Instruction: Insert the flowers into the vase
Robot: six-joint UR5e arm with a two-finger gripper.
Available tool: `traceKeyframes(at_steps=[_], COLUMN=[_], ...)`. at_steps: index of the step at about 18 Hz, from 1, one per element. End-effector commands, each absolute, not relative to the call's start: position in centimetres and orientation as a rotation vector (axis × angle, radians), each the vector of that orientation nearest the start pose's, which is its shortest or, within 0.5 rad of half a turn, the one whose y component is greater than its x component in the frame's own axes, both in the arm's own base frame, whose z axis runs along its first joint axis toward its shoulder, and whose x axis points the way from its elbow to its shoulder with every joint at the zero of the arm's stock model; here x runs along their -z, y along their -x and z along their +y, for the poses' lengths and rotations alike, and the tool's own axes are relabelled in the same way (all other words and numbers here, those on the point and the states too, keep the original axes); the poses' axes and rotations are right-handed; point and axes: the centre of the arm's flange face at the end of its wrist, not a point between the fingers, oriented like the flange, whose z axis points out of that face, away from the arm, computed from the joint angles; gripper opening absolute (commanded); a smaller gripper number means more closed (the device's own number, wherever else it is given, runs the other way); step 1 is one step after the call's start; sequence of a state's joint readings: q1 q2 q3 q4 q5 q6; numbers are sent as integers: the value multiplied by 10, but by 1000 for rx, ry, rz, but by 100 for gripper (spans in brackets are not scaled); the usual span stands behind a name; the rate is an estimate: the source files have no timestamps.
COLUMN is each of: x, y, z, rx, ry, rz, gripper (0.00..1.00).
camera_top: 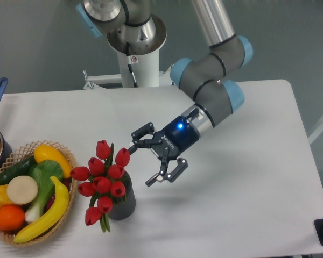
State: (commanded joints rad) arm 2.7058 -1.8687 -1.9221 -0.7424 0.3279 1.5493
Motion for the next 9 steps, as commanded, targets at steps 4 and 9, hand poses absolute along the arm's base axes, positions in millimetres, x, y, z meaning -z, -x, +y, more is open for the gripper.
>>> traceKeyframes(at_steps=[4,9], x=[-371,-449], y=[410,417], z=[389,333], rx=[-32,-407], ry=[1981,2306], rz=[458,443], gripper=[100,100])
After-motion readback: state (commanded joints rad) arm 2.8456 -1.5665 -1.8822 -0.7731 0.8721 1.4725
